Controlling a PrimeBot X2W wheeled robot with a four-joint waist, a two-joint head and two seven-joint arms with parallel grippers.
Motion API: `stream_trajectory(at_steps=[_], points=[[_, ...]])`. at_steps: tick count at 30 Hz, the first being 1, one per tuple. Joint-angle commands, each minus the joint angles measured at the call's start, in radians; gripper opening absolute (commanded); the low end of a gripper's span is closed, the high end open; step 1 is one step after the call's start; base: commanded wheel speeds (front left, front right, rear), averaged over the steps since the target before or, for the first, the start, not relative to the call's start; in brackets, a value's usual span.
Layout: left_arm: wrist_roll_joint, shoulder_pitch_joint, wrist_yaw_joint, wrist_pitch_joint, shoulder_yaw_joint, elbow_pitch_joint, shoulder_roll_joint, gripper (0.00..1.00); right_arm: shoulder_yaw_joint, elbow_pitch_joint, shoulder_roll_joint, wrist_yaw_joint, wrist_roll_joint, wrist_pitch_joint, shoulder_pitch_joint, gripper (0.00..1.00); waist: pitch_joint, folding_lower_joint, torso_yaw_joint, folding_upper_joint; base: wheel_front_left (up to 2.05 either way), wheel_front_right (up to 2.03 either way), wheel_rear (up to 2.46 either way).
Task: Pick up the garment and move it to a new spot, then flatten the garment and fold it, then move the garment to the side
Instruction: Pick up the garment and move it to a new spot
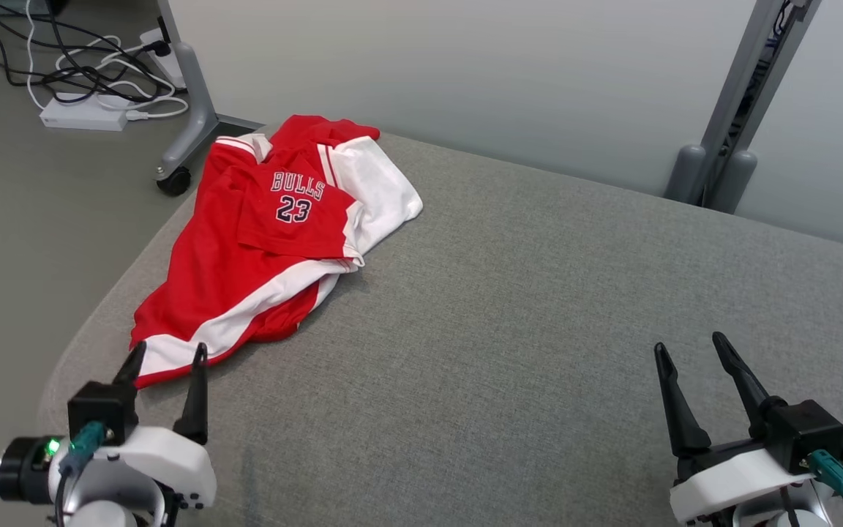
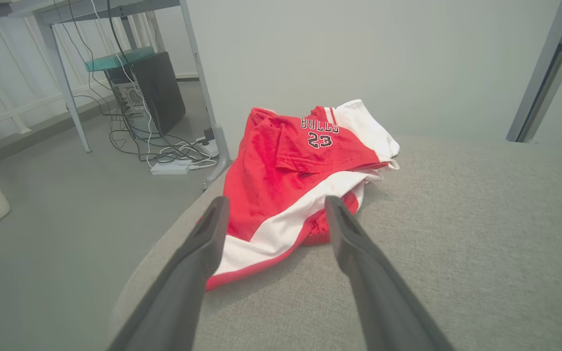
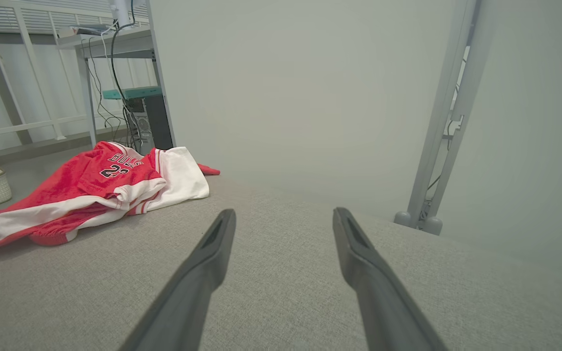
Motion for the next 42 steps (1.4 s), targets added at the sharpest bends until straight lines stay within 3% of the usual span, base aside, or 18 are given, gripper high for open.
stream_trajectory(at_steps=[1, 12, 22, 35, 36, 38, 39, 40, 41, 42], points=[[-0.008, -0.037, -0.011, 0.02, 0.006, 0.003, 0.016, 1.0, -0.003, -0.003, -0.007, 0.0, -0.009, -0.006, -0.014, 1.0, 0.014, 0.0, -0.014, 0.0, 0.0, 0.0, 0.0], [-0.038, -0.275, -0.103, 0.196, -0.006, 0.133, 0.106, 1.0, 0.002, -0.021, -0.007, 0.0, -0.073, -0.006, -0.099, 1.0, 0.169, 0.0, -0.099, 0.0, 0.0, 0.0, 0.0], [-0.09, -0.411, -0.162, 0.266, -0.025, 0.297, 0.121, 1.0, 0.003, -0.035, -0.007, 0.0, -0.127, -0.006, -0.182, 1.0, 0.32, 0.0, -0.162, 0.0, 0.0, 0.0, 0.0], [-0.113, -0.496, -0.109, 0.246, -0.004, 0.475, 0.112, 1.0, 0.013, -0.042, -0.007, 0.0, -0.168, -0.006, -0.23, 1.0, 0.397, 0.0, -0.169, 0.0, 0.0, 0.0, 0.0], [-0.114, -0.5, -0.107, 0.245, -0.005, 0.487, 0.111, 0.89, 0.014, -0.041, -0.007, 0.0, -0.17, -0.006, -0.233, 1.0, 0.399, 0.0, -0.168, 0.0, 0.0, 0.0, 0.0], [-0.115, -0.506, -0.11, 0.239, -0.005, 0.508, 0.111, 0.46, 0.015, -0.039, -0.007, 0.0, -0.17, -0.006, -0.234, 1.0, 0.399, 0.0, -0.167, 0.0, 0.0, 0.0, 0.0], [-0.119, -0.509, -0.112, 0.231, -0.004, 0.515, 0.109, 0.36, 0.015, -0.038, -0.007, 0.0, -0.172, -0.006, -0.234, 1.0, 0.398, 0.0, -0.166, 0.0, 0.0, 0.0, 0.0], [-0.125, -0.512, -0.116, 0.221, -0.002, 0.52, 0.108, 0.12, 0.015, -0.037, -0.007, 0.0, -0.173, -0.006, -0.234, 1.0, 0.395, 0.0, -0.165, 0.0, 0.0, 0.0, 0.0], [-0.129, -0.515, -0.118, 0.209, 0.0, 0.522, 0.106, 0.0, 0.014, -0.036, -0.007, 0.0, -0.173, -0.006, -0.232, 1.0, 0.392, 0.0, -0.163, 0.0, 0.0, 0.0, 0.0], [-0.131, -0.516, -0.121, 0.199, 0.0, 0.523, 0.105, 0.0, 0.014, -0.035, -0.007, 0.0, -0.173, -0.006, -0.228, 1.0, 0.387, 0.0, -0.162, 0.0, 0.0, 0.0, 0.0]])
